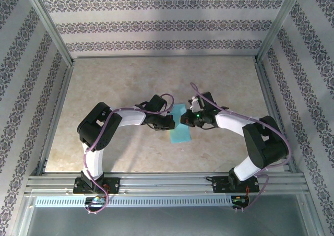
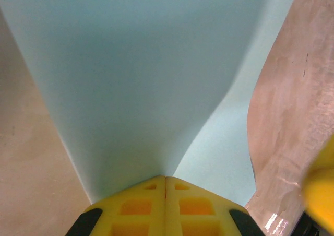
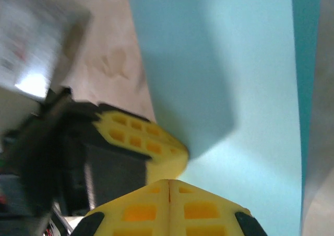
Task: Fold a paper plane with a square sheet of paper (fold left side to right side)
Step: Hold the square sheet of paper at the center of the table.
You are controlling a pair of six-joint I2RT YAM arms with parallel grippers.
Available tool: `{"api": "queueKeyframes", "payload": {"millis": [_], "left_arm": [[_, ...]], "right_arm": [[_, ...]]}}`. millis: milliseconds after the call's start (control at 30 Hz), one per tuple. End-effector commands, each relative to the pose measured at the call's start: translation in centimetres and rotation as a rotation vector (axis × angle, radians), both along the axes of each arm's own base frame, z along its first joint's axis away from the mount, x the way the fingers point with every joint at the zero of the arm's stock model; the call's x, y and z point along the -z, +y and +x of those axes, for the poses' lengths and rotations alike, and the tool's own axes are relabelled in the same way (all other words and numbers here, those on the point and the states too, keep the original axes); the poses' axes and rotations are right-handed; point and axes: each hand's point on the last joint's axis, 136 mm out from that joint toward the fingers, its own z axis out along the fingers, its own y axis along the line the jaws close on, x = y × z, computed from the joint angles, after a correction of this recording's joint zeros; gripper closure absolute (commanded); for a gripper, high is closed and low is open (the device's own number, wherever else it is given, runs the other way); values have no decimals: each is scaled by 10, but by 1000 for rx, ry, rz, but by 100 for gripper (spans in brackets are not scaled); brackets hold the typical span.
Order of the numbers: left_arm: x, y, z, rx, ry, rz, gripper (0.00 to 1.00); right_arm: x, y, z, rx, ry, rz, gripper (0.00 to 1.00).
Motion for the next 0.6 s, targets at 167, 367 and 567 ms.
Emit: {"api": "queueKeyframes", "payload": {"millis": [167, 367, 567], "left_arm": [[26, 8, -16, -6, 62, 76, 100], [18, 4, -13, -4, 51, 51, 100], [-6, -3, 2, 1, -3, 14, 100]], "right_arm": [[30, 9, -21, -6, 87, -11, 100], [49, 6, -29, -11, 132, -42, 100], [64, -1, -42, -33, 180, -84, 100]]}}
